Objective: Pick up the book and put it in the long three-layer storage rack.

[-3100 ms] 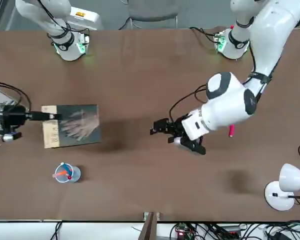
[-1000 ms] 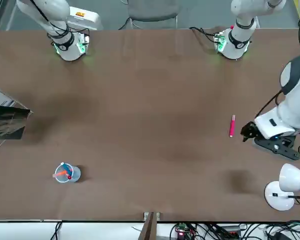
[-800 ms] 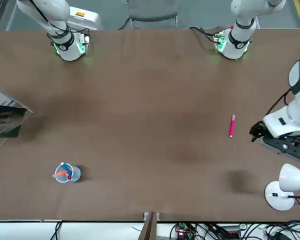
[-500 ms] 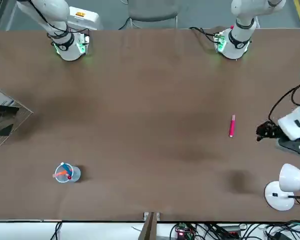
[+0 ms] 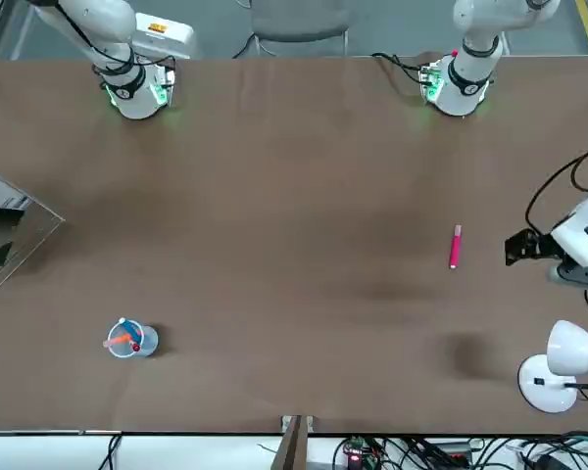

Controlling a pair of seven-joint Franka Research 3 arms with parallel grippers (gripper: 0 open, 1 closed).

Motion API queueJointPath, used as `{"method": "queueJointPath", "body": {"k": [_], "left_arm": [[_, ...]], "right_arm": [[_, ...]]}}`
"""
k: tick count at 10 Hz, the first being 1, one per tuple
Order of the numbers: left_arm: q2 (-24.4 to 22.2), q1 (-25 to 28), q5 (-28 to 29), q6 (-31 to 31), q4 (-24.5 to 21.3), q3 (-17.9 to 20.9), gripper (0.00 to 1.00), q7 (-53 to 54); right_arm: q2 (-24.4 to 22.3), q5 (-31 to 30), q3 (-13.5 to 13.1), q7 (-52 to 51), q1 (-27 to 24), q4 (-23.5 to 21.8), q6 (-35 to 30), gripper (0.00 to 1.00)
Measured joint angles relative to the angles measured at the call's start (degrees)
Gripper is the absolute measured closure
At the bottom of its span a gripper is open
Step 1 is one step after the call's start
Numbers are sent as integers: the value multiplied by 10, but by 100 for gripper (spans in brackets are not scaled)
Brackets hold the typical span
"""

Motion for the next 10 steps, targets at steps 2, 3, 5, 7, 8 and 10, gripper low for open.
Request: {"method": "queueJointPath", "body": {"k": [2, 3, 5, 7, 8, 10], "left_arm": [[-32, -8, -3, -14, -24, 15, 0, -2], [-47, -26, -5, -28, -31, 36, 0, -2], [-72, -99, -8, -52, -39, 116, 0, -11], [-94, -158, -10, -61, -55, 180, 0, -17], [-104, -166, -10, -61, -67, 191, 0, -19], [-117, -166, -10, -61, -84, 198, 0, -19]], "right_arm": [[12, -8, 0, -7, -10, 7, 0, 84], [17, -12, 0, -11, -15, 9, -1, 84], [24, -17, 0, -12, -22, 11, -1, 84], [29, -18, 0, -16, -28, 12, -1, 84], [32, -19, 0, -19, -30, 13, -1, 84], [37, -22, 0, -22, -32, 14, -1, 84]]}}
